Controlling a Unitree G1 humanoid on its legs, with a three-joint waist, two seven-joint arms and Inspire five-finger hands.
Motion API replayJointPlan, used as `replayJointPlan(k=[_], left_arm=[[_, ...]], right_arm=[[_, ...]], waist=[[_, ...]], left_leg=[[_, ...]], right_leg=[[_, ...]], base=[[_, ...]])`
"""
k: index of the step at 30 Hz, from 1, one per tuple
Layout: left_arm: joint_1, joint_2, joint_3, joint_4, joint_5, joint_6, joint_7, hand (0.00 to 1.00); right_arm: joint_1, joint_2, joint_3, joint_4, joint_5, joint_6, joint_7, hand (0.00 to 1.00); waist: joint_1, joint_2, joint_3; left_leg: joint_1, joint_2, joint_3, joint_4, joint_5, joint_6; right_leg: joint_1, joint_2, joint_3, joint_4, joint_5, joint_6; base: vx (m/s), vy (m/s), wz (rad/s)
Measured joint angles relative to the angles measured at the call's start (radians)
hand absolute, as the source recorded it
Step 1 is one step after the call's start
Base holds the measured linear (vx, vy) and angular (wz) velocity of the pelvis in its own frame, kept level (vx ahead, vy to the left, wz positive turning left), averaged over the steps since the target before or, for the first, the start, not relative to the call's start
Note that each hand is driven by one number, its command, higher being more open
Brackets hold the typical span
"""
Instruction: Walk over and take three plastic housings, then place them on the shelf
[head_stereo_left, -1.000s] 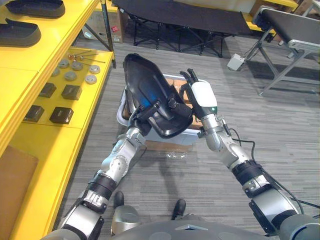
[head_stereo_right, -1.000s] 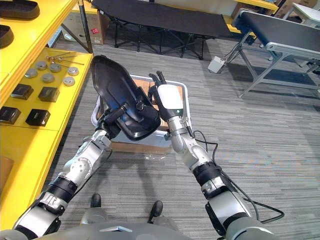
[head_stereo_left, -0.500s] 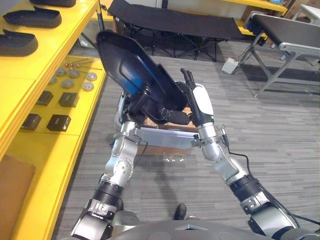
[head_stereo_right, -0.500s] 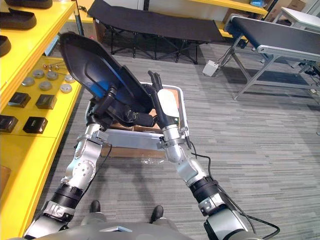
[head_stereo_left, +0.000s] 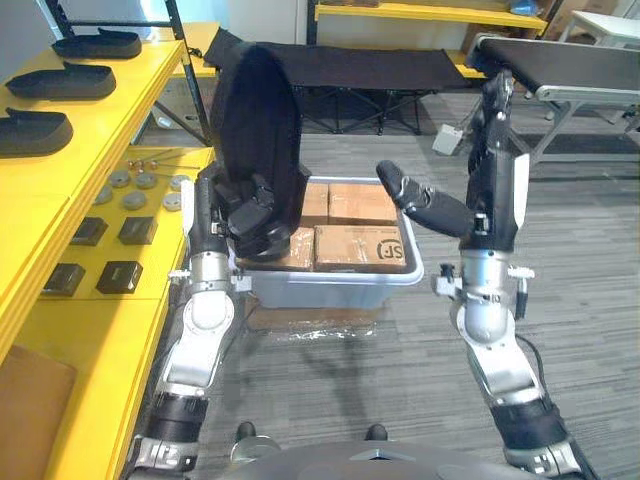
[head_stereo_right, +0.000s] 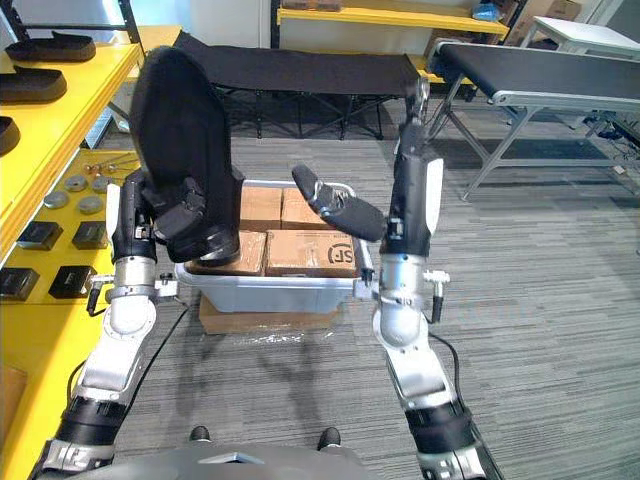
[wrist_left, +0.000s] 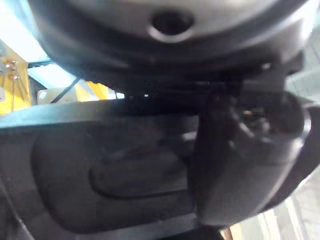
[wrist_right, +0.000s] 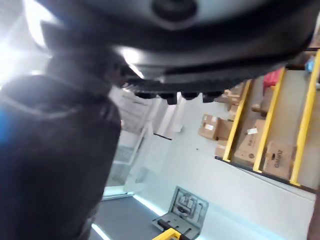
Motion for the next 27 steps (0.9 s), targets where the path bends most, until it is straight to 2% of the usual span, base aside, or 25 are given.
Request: replayJointPlan(k=[3, 4, 6, 9, 12, 15, 19, 21, 24, 27], left_arm=[[0.037, -0.011, 0.0, 0.0, -0.017, -0.001, -0.001, 0.0], [0.065, -0.035, 0.0, -0.005, -0.044, -0.006, 0.0, 0.0], [0.097, -0.056, -0.011, -0.021, -0.1, -0.009, -0.004, 0.0], [0.181, -0.093, -0.043, -0.056, -0.267, -0.046, -0.043, 0.0], [0.27, -0.115, -0.038, -0.091, -0.461, -0.093, -0.101, 0.0], [0.303, -0.12, -0.003, -0.107, -0.581, -0.146, -0.147, 0.0], [0.305, -0.146, 0.075, -0.138, -0.643, -0.184, -0.156, 0.0], [0.316, -0.157, 0.123, -0.173, -0.641, -0.206, -0.147, 0.0], [0.343, -0.169, 0.175, -0.237, -0.633, -0.208, -0.124, 0.0], [0.368, -0.205, 0.267, -0.252, -0.596, -0.208, -0.106, 0.0]], right_arm=[[0.096, 0.025, -0.007, 0.0, 0.087, 0.028, 0.066, 1.0], [0.152, 0.052, -0.018, 0.008, 0.11, 0.076, 0.114, 1.0], [0.203, 0.066, -0.018, 0.028, 0.093, 0.124, 0.14, 1.0], [0.281, 0.078, -0.01, 0.092, 0.011, 0.171, 0.166, 1.0], [0.302, 0.082, -0.016, 0.106, 0.022, 0.175, 0.166, 1.0], [0.291, 0.082, -0.039, 0.111, 0.059, 0.175, 0.166, 1.0], [0.276, 0.083, -0.048, 0.135, 0.1, 0.175, 0.167, 1.0], [0.247, 0.095, -0.035, 0.161, 0.176, 0.174, 0.187, 1.0], [0.184, 0.12, -0.006, 0.205, 0.22, 0.173, 0.218, 1.0], [0.108, 0.117, 0.1, 0.269, 0.209, 0.173, 0.305, 1.0]], waist=[[-0.011, 0.015, -0.009], [-0.024, 0.021, -0.013], [-0.03, 0.023, -0.014], [-0.03, 0.024, -0.014], [-0.027, 0.026, -0.014], [-0.023, 0.027, -0.014], [-0.017, 0.028, -0.015], [-0.003, 0.031, -0.016], [0.016, 0.034, -0.018], [0.084, 0.037, -0.02]], left_leg=[[0.003, 0.001, 0.015, 0.002, -0.007, 0.0], [0.002, 0.001, 0.022, 0.002, -0.011, 0.0], [0.003, 0.002, 0.03, 0.005, -0.018, 0.0], [0.005, 0.007, 0.046, 0.022, -0.035, -0.001], [0.015, 0.01, 0.062, 0.028, -0.044, -0.004], [0.014, 0.01, 0.061, 0.035, -0.053, 0.003], [0.011, 0.01, 0.047, 0.035, -0.054, 0.004], [0.008, 0.009, 0.028, 0.035, -0.054, 0.006], [-0.025, 0.008, -0.015, 0.048, -0.054, 0.007], [-0.04, 0.006, -0.068, 0.06, -0.054, 0.008]], right_leg=[[-0.008, 0.001, 0.016, 0.0, -0.001, 0.0], [-0.012, 0.001, 0.022, 0.0, -0.002, -0.001], [-0.017, 0.002, 0.03, 0.0, -0.004, -0.003], [-0.017, 0.005, 0.044, 0.0, -0.004, -0.002], [-0.015, 0.007, 0.059, 0.0, -0.006, 0.001], [-0.013, 0.007, 0.06, 0.0, -0.01, 0.001], [-0.005, 0.006, 0.044, 0.0, -0.017, 0.003], [0.005, 0.005, 0.025, 0.0, -0.024, 0.002], [0.008, 0.002, -0.02, 0.0, -0.027, 0.0], [0.034, 0.002, -0.082, 0.001, -0.027, 0.009]], base=[[0.02, 0.005, -0.17], [0.01, 0.005, -0.15], [0.01, 0.006, -0.14], [0.02, 0.007, -0.15], [0.02, 0.008, -0.14], [0.0, 0.004, -0.02], [0.01, 0.012, 0.11], [0.02, 0.009, 0.22], [0.03, 0.008, 0.39], [0.05, -0.004, 0.42]])
